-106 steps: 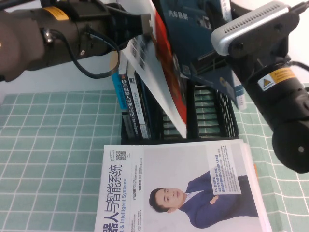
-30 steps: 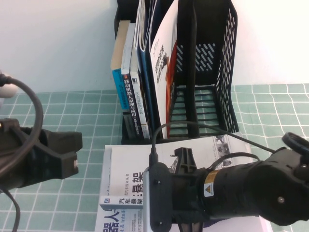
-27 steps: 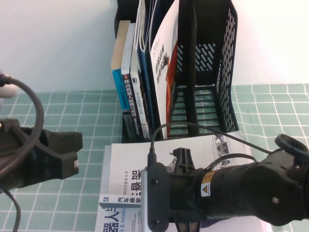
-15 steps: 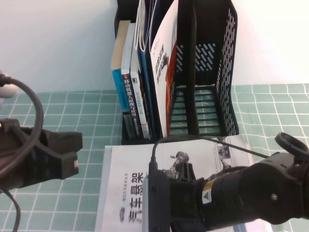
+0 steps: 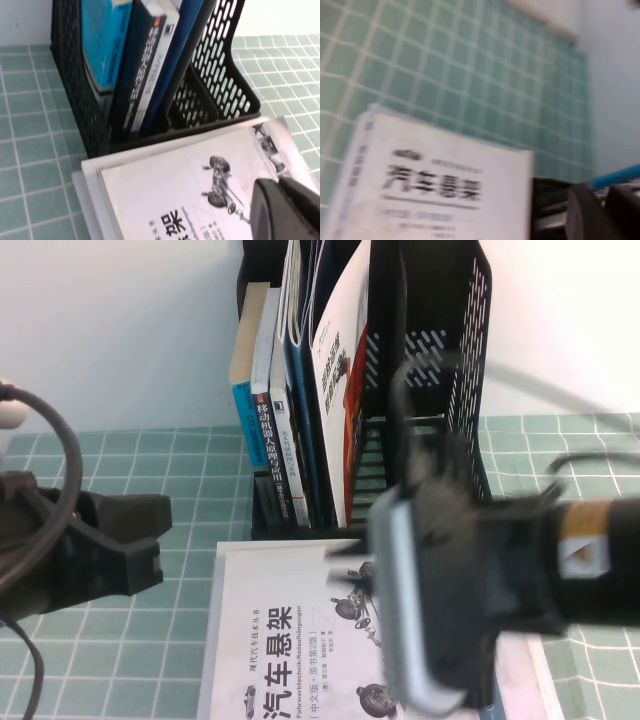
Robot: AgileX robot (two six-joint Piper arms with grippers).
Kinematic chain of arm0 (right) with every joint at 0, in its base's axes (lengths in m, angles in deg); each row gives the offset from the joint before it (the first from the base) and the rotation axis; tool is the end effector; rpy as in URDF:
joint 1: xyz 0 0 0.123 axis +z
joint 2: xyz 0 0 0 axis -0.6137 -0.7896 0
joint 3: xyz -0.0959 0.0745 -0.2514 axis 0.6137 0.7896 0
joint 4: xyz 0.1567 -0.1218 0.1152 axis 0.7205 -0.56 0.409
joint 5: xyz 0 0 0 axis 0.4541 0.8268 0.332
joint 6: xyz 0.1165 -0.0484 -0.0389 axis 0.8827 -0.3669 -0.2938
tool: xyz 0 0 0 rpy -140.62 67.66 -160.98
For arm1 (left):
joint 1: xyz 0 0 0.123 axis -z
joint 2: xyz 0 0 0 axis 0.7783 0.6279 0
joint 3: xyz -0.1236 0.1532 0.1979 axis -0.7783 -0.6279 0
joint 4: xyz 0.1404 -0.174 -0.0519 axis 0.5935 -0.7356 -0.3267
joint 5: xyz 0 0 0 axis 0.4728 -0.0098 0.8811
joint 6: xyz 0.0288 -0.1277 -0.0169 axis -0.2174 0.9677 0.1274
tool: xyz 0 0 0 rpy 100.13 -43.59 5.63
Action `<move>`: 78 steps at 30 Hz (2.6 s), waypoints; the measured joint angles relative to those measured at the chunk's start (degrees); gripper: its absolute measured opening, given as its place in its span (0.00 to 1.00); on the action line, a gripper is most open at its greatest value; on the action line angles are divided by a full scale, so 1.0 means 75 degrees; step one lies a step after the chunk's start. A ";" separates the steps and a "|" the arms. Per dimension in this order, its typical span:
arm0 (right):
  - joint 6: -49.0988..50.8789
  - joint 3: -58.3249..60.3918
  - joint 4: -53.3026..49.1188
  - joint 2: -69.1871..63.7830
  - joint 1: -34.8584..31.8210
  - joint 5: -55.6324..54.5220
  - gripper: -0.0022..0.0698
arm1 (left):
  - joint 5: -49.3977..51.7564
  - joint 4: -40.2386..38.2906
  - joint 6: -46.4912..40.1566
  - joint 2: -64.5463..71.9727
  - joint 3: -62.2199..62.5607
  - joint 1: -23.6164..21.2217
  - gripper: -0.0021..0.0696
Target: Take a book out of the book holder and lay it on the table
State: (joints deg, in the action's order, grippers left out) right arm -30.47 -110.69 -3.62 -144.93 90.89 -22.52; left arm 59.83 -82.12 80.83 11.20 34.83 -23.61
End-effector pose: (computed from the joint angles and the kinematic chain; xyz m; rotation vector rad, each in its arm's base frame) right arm 0.1668 0.2459 0.3154 -1.6745 1.2732 0.1606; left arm 0.1595 -0.1011 0.3388 0.1998 2.0832 -0.6459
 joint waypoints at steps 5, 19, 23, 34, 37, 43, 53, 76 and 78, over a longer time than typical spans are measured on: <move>0.1604 -0.0854 -0.1885 0.1069 -0.0710 0.0315 0.05 | -0.0291 0.0000 -0.0069 0.0000 0.0000 0.0000 0.03; 0.6429 -0.0396 -0.5515 0.3210 -0.2001 0.4745 0.03 | -0.0507 0.1243 -0.0257 -0.0002 0.0000 0.0000 0.03; 0.7628 0.0896 -0.5515 0.4434 -0.2001 0.4413 0.03 | -0.0829 0.1443 -0.0257 -0.0194 -0.0106 0.0000 0.03; 0.9523 0.4868 -0.5413 0.8340 -0.2001 0.2226 0.03 | -0.3301 0.1622 -0.0470 -0.2047 -0.2487 0.0000 0.03; 0.9577 0.5325 -0.5349 0.8955 -0.2001 0.1625 0.03 | -0.3442 0.1622 -0.0481 -0.2381 -0.2928 0.0000 0.03; 0.9595 0.5414 -0.4979 0.9322 -0.2001 0.1505 0.03 | -0.3354 0.1622 -0.0503 -0.2600 -0.3189 0.0000 0.03; 0.9601 0.5427 -0.4713 0.9337 -0.2001 0.1555 0.03 | -0.3148 0.1622 -0.0533 -0.2600 -0.3202 0.0000 0.03; 0.9601 0.5427 -0.4713 0.9337 -0.2001 0.1559 0.03 | -0.2975 0.1363 -0.0680 -0.4757 -0.4951 -0.1616 0.03; 0.9601 0.5427 -0.4710 0.9337 -0.2001 0.1559 0.03 | -0.2924 0.1284 -0.0755 -0.5243 -0.5326 -0.1994 0.03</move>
State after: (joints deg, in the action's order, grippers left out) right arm 41.53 -69.99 -38.95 -74.90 75.88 -10.83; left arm 37.90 -72.49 75.17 -28.12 -5.12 -38.57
